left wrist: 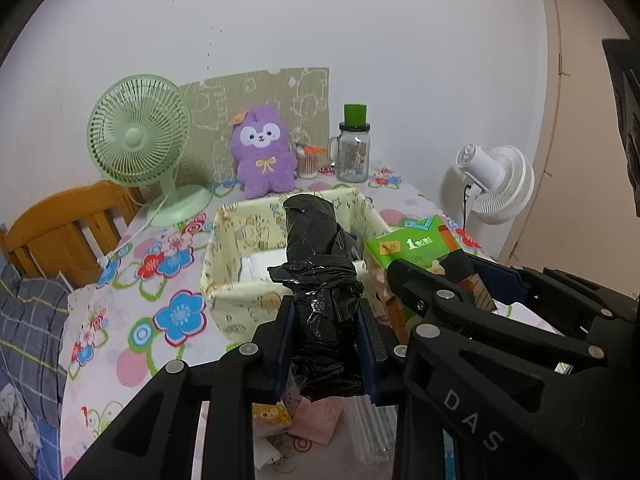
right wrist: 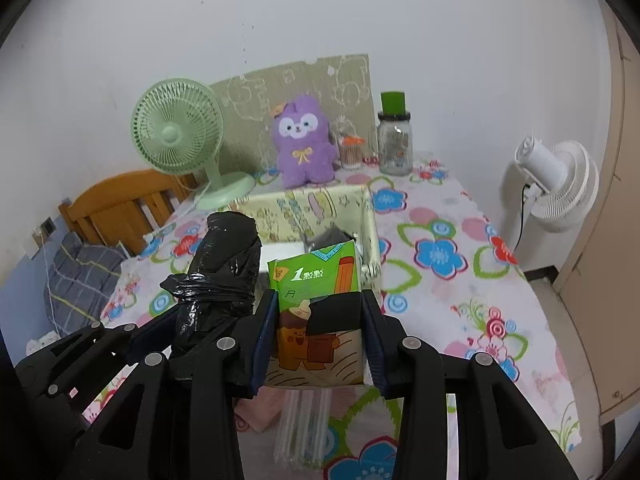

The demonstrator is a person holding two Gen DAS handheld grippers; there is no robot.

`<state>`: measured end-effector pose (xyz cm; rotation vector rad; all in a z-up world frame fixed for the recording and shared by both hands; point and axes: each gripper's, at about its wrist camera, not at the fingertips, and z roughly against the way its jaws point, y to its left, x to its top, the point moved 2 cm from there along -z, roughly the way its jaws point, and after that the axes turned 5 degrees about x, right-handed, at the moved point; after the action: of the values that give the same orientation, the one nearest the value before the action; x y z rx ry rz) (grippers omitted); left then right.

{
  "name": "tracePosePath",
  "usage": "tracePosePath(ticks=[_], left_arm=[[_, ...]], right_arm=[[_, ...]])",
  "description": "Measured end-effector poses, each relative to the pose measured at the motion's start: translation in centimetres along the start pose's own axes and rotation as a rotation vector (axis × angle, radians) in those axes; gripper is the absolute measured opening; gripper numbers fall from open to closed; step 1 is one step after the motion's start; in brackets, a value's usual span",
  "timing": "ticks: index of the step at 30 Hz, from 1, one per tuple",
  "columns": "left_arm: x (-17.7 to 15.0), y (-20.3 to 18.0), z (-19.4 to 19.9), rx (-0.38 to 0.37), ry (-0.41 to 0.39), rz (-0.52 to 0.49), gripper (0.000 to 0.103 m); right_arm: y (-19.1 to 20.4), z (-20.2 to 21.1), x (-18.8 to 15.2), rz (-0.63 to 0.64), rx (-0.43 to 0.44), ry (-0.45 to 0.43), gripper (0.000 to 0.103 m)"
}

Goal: Organize soft objects
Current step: 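Carry the black cloth and green box toward the fabric box with both tools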

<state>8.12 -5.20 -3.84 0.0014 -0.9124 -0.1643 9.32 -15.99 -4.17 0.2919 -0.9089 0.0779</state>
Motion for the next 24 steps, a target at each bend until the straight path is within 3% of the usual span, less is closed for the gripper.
tracePosePath(ticks=[24], left_arm=[[4.2, 1.3, -0.8, 0.016, -0.032, 0.019, 0.029]], right_arm=[[1.3, -0.5, 4.9, 0.058, 0.011, -0.053, 0.044]])
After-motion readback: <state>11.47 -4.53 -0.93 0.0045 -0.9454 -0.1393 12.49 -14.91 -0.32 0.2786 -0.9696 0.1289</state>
